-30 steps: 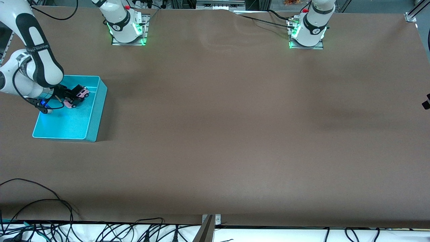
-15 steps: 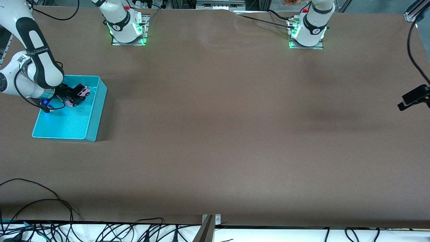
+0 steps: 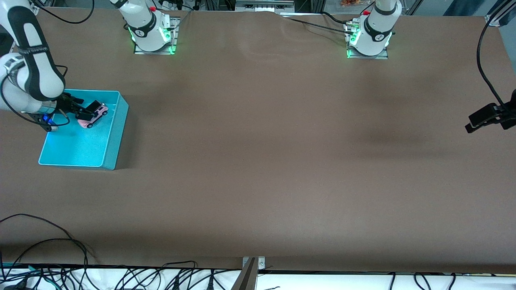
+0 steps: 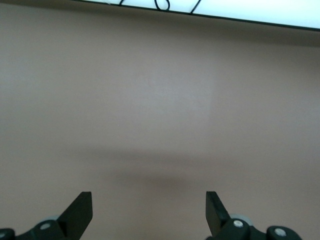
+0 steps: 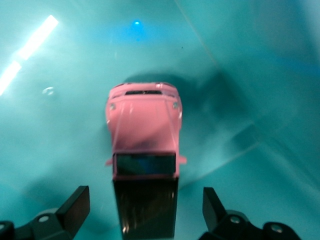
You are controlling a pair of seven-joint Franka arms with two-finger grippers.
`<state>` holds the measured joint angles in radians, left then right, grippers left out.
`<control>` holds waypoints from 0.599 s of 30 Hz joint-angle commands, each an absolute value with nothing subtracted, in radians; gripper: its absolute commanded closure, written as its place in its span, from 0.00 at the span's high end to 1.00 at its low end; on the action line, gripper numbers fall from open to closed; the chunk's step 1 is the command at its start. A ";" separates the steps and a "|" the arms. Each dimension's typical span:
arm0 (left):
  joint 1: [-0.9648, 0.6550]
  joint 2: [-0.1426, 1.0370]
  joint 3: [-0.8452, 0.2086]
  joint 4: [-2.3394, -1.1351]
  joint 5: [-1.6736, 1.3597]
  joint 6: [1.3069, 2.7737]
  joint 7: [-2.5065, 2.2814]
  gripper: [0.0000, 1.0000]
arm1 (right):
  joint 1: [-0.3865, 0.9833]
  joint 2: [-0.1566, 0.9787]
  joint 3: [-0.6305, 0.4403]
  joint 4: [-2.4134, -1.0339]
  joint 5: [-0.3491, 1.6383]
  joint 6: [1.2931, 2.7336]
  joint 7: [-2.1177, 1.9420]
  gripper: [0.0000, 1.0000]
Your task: Wind and store pink jeep toy
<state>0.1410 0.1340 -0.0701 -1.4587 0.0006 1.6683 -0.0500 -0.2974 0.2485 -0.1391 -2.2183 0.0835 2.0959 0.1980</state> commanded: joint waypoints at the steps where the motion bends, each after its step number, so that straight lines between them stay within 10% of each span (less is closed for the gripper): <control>1: 0.112 0.100 -0.043 -1.479 -0.015 1.648 -0.028 1.00 | -0.301 0.118 -0.100 -2.227 0.064 2.042 0.195 1.00; 18: 0.124 0.100 -0.043 -1.519 0.011 1.609 0.023 1.00 | -0.218 -0.009 0.026 -2.017 0.075 1.816 0.354 1.00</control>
<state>0.1277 0.1243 -0.0424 -1.4763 0.0038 1.6344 -0.0034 -0.2349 -0.0525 -0.0294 -2.1311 0.0834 1.8841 0.2923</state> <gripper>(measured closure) 0.000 0.000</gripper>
